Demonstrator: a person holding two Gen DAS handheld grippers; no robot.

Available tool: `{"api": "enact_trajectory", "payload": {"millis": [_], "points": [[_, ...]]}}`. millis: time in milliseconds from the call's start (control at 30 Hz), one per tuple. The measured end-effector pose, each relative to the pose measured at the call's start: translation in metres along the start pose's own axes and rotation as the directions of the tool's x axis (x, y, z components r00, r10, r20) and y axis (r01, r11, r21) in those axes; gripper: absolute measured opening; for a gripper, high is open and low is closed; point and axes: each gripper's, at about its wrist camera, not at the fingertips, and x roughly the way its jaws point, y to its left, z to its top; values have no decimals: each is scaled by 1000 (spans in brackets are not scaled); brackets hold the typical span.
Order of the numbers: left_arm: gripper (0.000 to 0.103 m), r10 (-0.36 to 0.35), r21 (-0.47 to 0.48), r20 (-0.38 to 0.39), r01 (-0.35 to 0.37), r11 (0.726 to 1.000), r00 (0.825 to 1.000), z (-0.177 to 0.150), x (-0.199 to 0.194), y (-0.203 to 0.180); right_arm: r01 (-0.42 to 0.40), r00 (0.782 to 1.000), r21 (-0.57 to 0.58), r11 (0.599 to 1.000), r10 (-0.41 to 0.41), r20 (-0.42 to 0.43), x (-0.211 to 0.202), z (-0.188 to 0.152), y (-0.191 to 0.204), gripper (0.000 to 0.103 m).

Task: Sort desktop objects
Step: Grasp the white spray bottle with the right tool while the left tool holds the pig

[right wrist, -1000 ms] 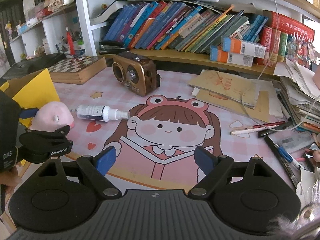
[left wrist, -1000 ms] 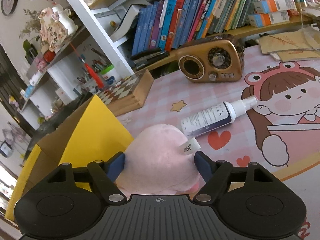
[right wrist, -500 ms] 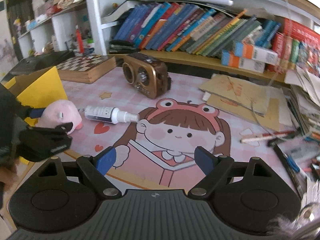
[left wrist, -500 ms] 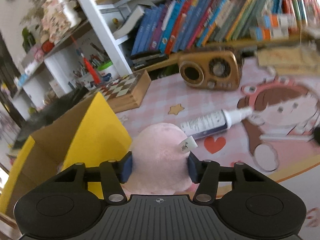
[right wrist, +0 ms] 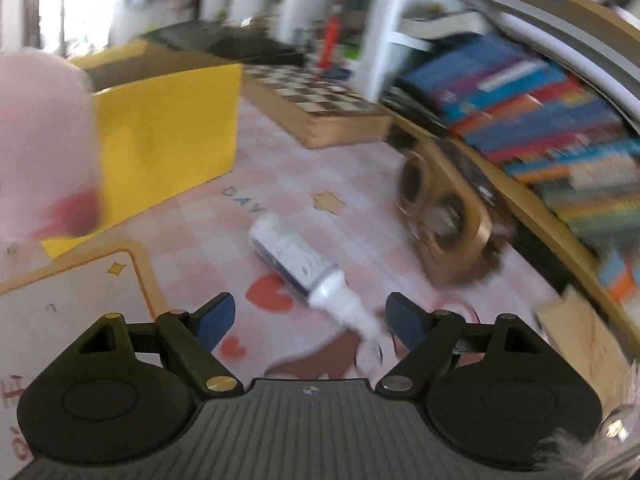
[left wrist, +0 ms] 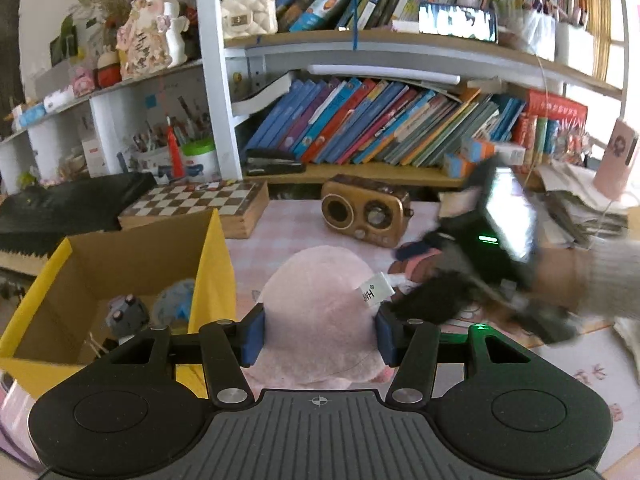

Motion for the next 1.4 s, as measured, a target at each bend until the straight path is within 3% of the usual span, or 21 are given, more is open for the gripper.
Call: {"api": "enact_trajectory", "payload": {"millis": [200, 400, 467, 500, 567, 633, 800, 900, 1133, 1400], "points": [[54, -24, -19, -5, 24, 1000, 1000, -8, -15, -1, -82, 995, -98, 992, 75, -72, 44, 25, -6, 77], [54, -31, -66, -16, 30, 997, 999, -11, -20, 7, -142, 980, -8, 990, 139, -145, 68, 31, -23, 67], [54, -35, -78, -20, 33, 996, 999, -11, -20, 9, -178, 970, 63, 982, 186, -157, 68, 30, -30, 53], [54, -38, -79, -20, 36, 996, 999, -11, -19, 9, -188, 967, 96, 978, 201, -155, 68, 29, -32, 51], [54, -47, -77, -16, 46, 996, 999, -11, -19, 8, -176, 969, 100, 979, 190, -157, 65, 28, -32, 37], [54, -58, -71, -11, 57, 996, 998, -10, -18, 7, -169, 969, 113, 979, 186, -165, 62, 27, -31, 31], [54, -79, -70, -9, 79, 994, 997, -11, -16, 5, -120, 974, 152, 981, 146, -172, 47, 16, -29, 30], [54, -83, -73, -7, 82, 994, 997, -10, -16, 6, -75, 981, 233, 970, 114, -157, 31, 4, -30, 30], [54, -120, -86, 14, 121, 989, 993, -10, -15, 9, 16, 998, 347, 938, 4, -59, -33, -7, -21, 30], [54, -196, -82, 49, 199, 977, 979, -13, -18, 11, 105, 994, 436, 894, -111, -13, -105, -20, -4, 30]]}}
